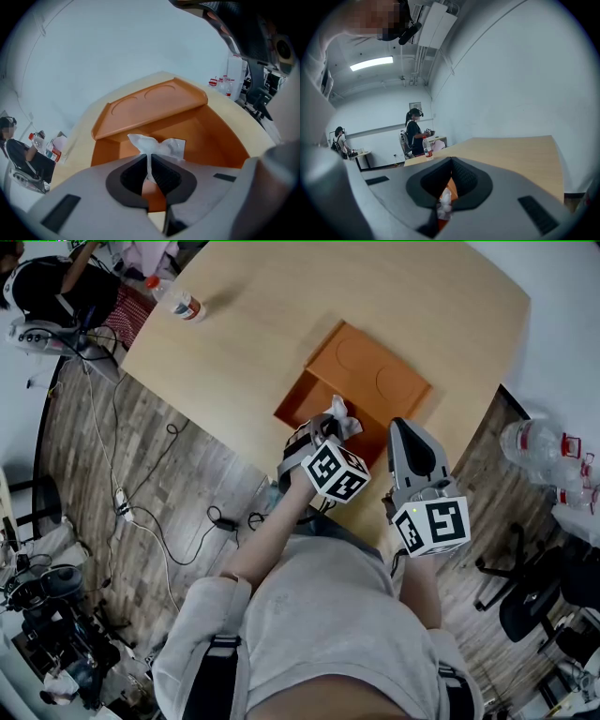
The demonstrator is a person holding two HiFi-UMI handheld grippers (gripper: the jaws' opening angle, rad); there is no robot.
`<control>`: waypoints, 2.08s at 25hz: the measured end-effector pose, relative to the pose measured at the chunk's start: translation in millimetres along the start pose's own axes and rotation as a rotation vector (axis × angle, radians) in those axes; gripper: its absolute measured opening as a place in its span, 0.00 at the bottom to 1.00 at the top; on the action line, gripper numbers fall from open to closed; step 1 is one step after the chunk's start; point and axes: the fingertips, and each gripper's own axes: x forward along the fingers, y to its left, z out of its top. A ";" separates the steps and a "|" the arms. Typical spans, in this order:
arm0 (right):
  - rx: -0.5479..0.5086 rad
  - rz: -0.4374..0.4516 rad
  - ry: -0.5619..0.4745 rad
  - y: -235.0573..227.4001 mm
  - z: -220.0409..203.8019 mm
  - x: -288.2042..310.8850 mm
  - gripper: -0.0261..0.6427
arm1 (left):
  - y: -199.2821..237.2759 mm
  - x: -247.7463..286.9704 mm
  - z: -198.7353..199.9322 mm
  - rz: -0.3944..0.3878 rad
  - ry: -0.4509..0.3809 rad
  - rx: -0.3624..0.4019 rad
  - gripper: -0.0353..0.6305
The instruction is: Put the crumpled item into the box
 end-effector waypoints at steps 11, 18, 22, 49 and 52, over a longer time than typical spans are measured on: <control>-0.001 -0.001 -0.009 0.7 0.2 -10.2 0.06 | -1.2 -2.7 -0.5 -0.031 -0.013 -0.045 0.20; 0.009 -0.006 -0.029 6.4 2.6 -13.0 0.05 | 14.5 -17.8 0.7 -0.023 -0.084 -0.099 0.12; 0.000 -0.010 -0.041 14.3 5.7 -13.1 0.05 | 16.9 -27.9 4.4 -0.072 -0.140 -0.132 0.07; -0.022 -0.262 -0.107 111.1 18.9 -31.0 0.05 | 71.5 -203.8 29.9 -0.437 -0.784 -0.184 0.07; -0.029 -0.295 -0.123 123.5 22.1 -33.8 0.06 | 78.2 -217.8 26.1 -0.472 -0.819 -0.178 0.07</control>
